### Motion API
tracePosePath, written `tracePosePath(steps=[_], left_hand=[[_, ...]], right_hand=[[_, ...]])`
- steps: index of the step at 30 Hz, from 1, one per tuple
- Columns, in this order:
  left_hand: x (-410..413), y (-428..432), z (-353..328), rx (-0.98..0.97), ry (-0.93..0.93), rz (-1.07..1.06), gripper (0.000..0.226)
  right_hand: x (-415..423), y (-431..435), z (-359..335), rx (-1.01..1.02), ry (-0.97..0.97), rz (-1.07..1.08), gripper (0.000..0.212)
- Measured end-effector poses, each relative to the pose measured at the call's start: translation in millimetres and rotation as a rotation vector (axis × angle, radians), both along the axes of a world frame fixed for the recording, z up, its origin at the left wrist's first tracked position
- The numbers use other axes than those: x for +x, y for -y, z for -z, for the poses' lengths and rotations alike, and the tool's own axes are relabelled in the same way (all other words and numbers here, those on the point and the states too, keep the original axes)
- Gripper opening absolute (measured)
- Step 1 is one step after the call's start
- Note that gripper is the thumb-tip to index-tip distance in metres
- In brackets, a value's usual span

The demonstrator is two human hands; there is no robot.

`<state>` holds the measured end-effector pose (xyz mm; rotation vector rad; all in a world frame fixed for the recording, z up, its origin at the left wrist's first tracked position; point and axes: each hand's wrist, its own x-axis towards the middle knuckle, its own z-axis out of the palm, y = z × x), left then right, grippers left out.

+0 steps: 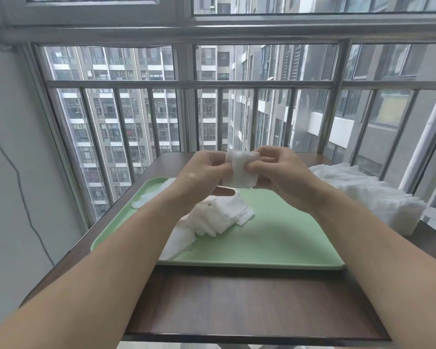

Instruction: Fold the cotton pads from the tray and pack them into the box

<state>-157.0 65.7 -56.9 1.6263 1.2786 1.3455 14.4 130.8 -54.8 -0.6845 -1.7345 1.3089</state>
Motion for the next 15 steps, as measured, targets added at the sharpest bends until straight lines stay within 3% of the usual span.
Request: tracePosePath(steps=[5,8,9,12,15], left_hand=[[0.1,-1.3,-0.8,-0.046,0.057,-0.011,0.027],[0.8,0.1,-0.9,0.000,0.023,0.011,0.016],[1.2,0.7,-0.5,0.020,-0.005,0.028,0.011],[0.7,-1.1,2.5,0.046,-0.052,0.046,0.023],[-0.3,-5.0,5.8,0.090,-0.106,-0.023,0.028]], right_hand=[[0.6,-1.5,2.5,0.045,0.053,0.059,0.012],[0.4,-1.1,2.8,0.090,0.080,0.149,0.020],[0.5,-1.8,3.2,0.128,0.099,0.191,0.025],[1.3,1.7,0.7,0.294,0.166,0.266,0.039],[-0.1,6.6,-2.8,0.452,0.234,0.272,0.030]])
